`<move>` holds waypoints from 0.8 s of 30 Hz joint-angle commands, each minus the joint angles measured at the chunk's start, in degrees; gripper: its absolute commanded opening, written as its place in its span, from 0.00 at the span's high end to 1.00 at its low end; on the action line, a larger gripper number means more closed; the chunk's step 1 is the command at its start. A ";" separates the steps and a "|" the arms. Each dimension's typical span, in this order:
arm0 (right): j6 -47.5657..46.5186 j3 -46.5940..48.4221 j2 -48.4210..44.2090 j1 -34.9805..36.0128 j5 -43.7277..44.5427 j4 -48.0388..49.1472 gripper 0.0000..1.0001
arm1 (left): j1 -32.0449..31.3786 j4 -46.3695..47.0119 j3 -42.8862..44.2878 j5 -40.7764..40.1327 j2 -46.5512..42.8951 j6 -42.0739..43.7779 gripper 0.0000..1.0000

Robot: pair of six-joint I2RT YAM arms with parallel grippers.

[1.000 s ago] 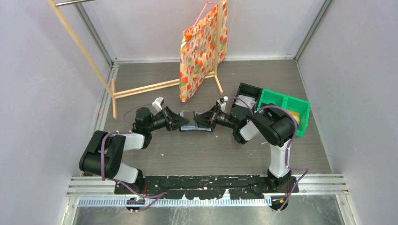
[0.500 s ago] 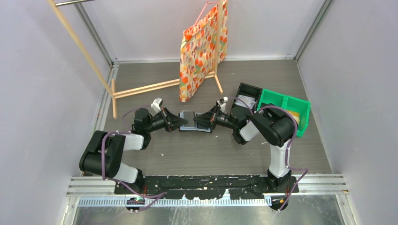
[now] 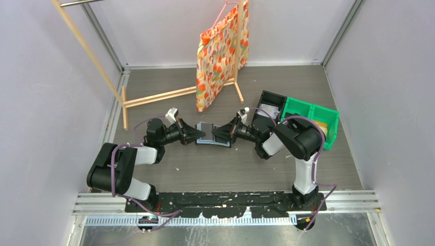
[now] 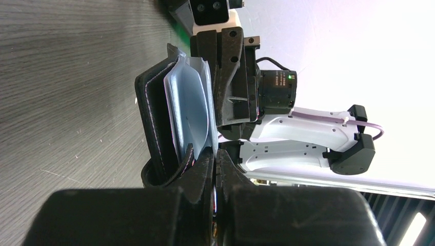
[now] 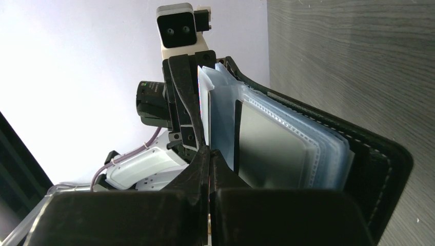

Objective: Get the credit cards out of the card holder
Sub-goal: Remove the credit card from the card holder, then place the credit card in the storage box.

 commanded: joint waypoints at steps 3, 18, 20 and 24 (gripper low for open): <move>-1.01 -1.90 -1.86 -2.17 1.21 2.24 0.99 | 2.21 2.53 0.00 0.12 -1.85 0.85 1.00; -2.12 -3.29 -3.65 -4.50 -0.01 2.16 0.99 | 2.56 1.25 -0.09 0.23 -2.23 1.51 0.99; -2.27 -3.82 -5.16 -5.51 -0.79 2.08 0.99 | 2.56 -0.23 0.13 0.20 -2.31 2.40 0.99; -2.22 -4.70 -6.93 -7.61 -2.14 1.97 0.99 | 2.56 -7.40 1.14 -0.51 -2.72 6.16 0.99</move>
